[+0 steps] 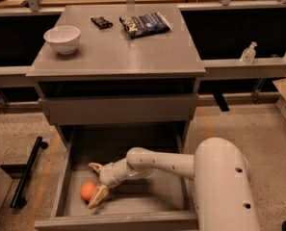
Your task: Pick orange from middle drawer and place on counter
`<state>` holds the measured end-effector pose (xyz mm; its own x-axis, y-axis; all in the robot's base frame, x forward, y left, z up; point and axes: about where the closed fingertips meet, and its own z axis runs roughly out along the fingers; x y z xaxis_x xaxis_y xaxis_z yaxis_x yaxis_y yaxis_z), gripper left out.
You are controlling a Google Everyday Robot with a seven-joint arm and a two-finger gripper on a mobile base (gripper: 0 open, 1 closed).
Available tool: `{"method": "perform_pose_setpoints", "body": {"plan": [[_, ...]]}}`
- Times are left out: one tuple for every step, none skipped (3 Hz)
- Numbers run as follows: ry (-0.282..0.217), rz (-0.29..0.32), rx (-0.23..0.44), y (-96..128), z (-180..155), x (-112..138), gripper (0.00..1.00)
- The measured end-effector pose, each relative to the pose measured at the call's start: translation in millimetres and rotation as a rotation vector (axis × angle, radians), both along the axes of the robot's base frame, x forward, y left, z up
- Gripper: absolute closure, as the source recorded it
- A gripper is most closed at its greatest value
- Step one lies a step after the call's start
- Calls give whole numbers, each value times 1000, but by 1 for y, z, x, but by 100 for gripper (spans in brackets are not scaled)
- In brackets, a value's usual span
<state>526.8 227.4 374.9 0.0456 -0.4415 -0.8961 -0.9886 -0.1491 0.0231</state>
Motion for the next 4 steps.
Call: {"method": "perform_pose_setpoints", "body": {"plan": [[13,11,19,7,-4,-5,24],[12,5,32,7,0,-8,47],[-6,-10,55,1,16,-8,70],[6,-32,107,-19,51,-10,94]]}}
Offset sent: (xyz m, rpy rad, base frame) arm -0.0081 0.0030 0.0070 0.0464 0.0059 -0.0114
